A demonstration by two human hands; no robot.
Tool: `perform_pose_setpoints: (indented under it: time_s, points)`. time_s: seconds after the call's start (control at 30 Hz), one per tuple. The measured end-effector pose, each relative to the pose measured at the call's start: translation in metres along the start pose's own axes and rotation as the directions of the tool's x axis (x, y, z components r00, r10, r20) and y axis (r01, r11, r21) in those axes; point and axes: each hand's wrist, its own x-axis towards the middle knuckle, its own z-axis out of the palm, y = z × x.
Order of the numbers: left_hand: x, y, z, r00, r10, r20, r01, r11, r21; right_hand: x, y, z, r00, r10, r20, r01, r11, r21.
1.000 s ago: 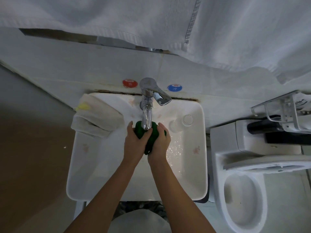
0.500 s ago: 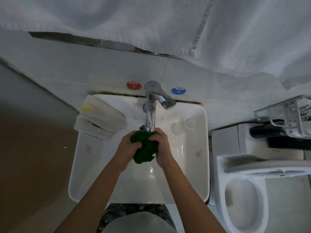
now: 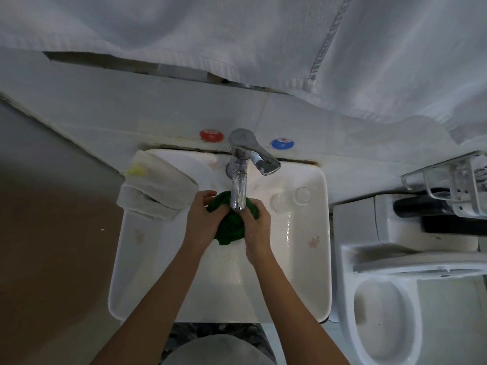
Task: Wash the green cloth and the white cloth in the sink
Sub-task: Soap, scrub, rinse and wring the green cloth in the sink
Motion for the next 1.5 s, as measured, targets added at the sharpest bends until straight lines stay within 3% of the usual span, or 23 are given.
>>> perform_pose_setpoints:
  time_s: [0.07, 0.17, 0.33, 0.47, 0.67, 0.8, 1.03, 1.13, 1.27, 1.33, 1.43, 1.5]
  points:
    - [-0.008, -0.002, 0.011, 0.997, -0.034, -0.064, 0.027, 0.993, -0.118, 0.000, -0.003, 0.009, 0.993, 0.074, -0.096, -0.060, 0.988, 0.142]
    - [-0.015, -0.006, 0.020, 0.994, -0.096, -0.058, 0.078, 0.963, -0.258, -0.003, 0.000, 0.017, 0.980, 0.108, -0.168, -0.076, 0.979, 0.188]
    - [-0.021, -0.016, 0.024, 0.998, -0.061, -0.025, 0.055, 0.981, -0.184, -0.003, 0.007, 0.015, 0.968, 0.200, -0.149, -0.153, 0.948, 0.280]
    - [-0.022, -0.027, 0.028, 0.983, 0.025, -0.181, -0.023, 1.000, 0.013, -0.011, 0.009, 0.020, 0.981, 0.187, -0.048, -0.175, 0.967, 0.185]
    - [-0.026, -0.024, 0.030, 0.968, 0.070, -0.240, -0.077, 0.997, -0.018, -0.007, 0.012, 0.018, 0.974, 0.201, -0.107, -0.176, 0.963, 0.205]
    - [-0.016, -0.024, 0.032, 0.967, 0.158, -0.198, -0.157, 0.987, 0.023, -0.004, 0.009, 0.017, 0.967, 0.170, -0.190, -0.140, 0.977, 0.164]
    - [-0.014, -0.020, 0.037, 0.985, 0.064, -0.158, -0.080, 0.993, -0.092, -0.002, 0.005, 0.019, 0.942, 0.005, -0.336, 0.015, 0.998, 0.058]
    - [-0.011, -0.023, 0.037, 0.993, -0.023, -0.117, -0.004, 0.975, -0.222, -0.004, 0.005, 0.022, 0.955, 0.040, -0.295, 0.013, 0.985, 0.174]
    - [-0.014, -0.027, 0.036, 0.992, -0.060, -0.112, 0.030, 0.967, -0.252, -0.014, 0.004, 0.021, 0.972, 0.090, -0.216, -0.017, 0.948, 0.318]
    - [-0.014, -0.029, 0.033, 0.989, -0.058, -0.138, 0.018, 0.962, -0.272, -0.014, 0.007, 0.016, 0.984, 0.055, -0.168, -0.010, 0.966, 0.257]
    - [-0.014, -0.032, 0.026, 0.984, -0.029, -0.176, -0.015, 0.970, -0.242, -0.012, 0.009, 0.005, 1.000, -0.010, -0.015, 0.010, 1.000, -0.010]
    - [-0.011, -0.029, 0.021, 0.982, -0.010, -0.190, -0.028, 0.980, -0.197, -0.013, 0.007, 0.000, 0.996, 0.038, 0.081, -0.033, 0.997, -0.066]
